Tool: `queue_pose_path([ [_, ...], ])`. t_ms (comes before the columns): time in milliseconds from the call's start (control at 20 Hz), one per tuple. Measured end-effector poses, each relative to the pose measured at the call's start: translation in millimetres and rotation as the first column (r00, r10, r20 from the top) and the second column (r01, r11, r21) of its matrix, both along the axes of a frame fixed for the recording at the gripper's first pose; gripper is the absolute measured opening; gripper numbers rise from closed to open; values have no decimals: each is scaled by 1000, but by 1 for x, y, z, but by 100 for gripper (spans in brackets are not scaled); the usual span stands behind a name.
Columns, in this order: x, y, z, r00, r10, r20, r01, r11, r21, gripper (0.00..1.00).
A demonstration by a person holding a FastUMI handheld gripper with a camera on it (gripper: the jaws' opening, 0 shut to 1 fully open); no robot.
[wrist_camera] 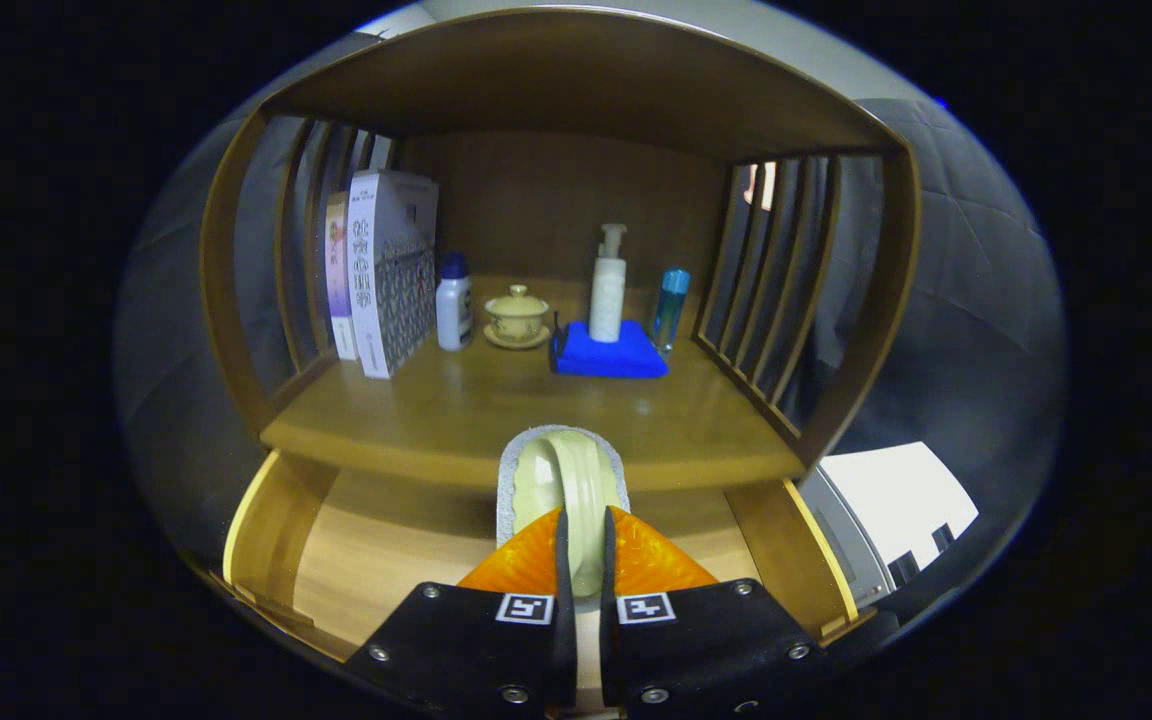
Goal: Pull open the drawer, take out the items inside it, and place them on the countertop above the cabinet.
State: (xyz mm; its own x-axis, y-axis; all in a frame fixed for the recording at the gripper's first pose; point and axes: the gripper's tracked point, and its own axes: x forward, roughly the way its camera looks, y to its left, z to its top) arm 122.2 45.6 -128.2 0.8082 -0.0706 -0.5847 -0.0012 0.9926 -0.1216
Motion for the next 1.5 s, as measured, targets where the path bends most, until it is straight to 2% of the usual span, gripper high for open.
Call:
queue_pose_path([
  [350, 69, 9, -4, 999, 30, 21, -30, 999, -17, 9],
  [700, 113, 8, -20, 999, 38, 4, -37, 999, -35, 11],
  [1100, 131, 14, -35, 998, 57, -20, -56, 998, 19, 24],
  [1250, 127, 22, -35, 997, 79, -14, -78, 994, 71, 33],
  [1500, 100, 27, 3, 990, 96, 107, -107, 990, 97, 85],
])
